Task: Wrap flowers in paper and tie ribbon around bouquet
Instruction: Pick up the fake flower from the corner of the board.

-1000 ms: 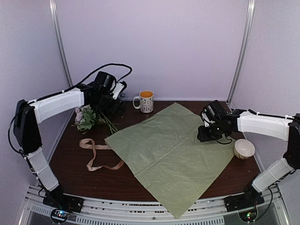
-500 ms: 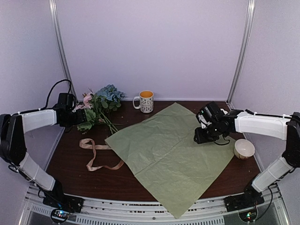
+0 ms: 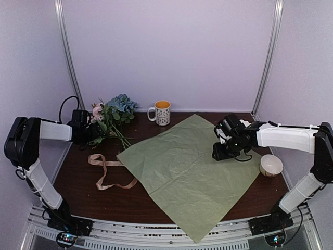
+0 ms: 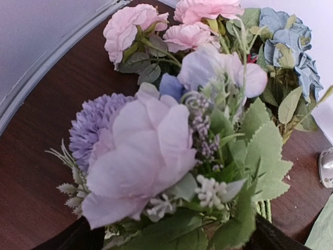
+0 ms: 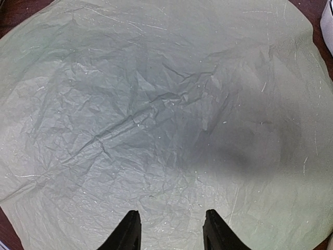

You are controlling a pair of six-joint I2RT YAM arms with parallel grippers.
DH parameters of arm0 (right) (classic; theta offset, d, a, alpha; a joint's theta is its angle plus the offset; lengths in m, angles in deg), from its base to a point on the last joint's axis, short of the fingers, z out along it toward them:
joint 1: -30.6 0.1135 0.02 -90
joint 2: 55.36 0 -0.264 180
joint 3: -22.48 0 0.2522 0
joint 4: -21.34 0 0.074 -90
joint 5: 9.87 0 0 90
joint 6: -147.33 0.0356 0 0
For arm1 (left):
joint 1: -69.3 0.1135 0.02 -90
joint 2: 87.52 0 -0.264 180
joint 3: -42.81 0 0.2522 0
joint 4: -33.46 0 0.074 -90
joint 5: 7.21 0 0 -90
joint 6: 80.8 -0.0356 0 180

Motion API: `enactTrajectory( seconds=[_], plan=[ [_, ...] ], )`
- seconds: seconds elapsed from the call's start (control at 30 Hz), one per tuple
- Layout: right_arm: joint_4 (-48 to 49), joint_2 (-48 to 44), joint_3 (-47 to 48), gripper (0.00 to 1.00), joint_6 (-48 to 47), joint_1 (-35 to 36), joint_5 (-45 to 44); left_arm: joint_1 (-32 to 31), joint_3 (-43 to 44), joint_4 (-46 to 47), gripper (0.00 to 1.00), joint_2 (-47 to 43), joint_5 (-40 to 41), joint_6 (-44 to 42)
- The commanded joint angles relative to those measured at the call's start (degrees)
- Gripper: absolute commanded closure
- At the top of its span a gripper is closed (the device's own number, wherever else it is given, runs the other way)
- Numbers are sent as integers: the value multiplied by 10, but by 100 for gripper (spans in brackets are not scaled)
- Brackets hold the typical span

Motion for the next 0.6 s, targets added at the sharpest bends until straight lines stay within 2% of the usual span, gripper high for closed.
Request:
enactTrajectory(
  seconds=[0.0, 0.13, 0.2, 0.23, 0.27, 0.4, 0.43, 0.57],
  plan=[
    [-7, -1, 19, 58, -3, 7, -7, 9, 37, 29, 5, 48, 2, -1],
    [-13, -2, 20, 58, -5, 8, -11, 11, 53, 44, 4, 84, -6, -9],
    [-18, 0, 23, 58, -7, 8, -12, 12, 68, 36, 10, 100, -8, -15],
    [-19, -1, 24, 58, -7, 9, -12, 12, 71, 37, 16, 105, -10, -18],
    [-20, -1, 23, 58, -7, 9, -13, 12, 71, 41, 27, 107, -13, -19],
    [-20, -5, 20, 58, -6, 10, -15, 14, 58, 60, 92, 93, 2, -28],
    [-20, -6, 19, 58, -5, 10, -15, 14, 55, 58, 100, 84, 13, -33],
    [-23, -6, 19, 59, -5, 11, -15, 15, 39, 41, 100, 30, 54, -63]
  ],
)
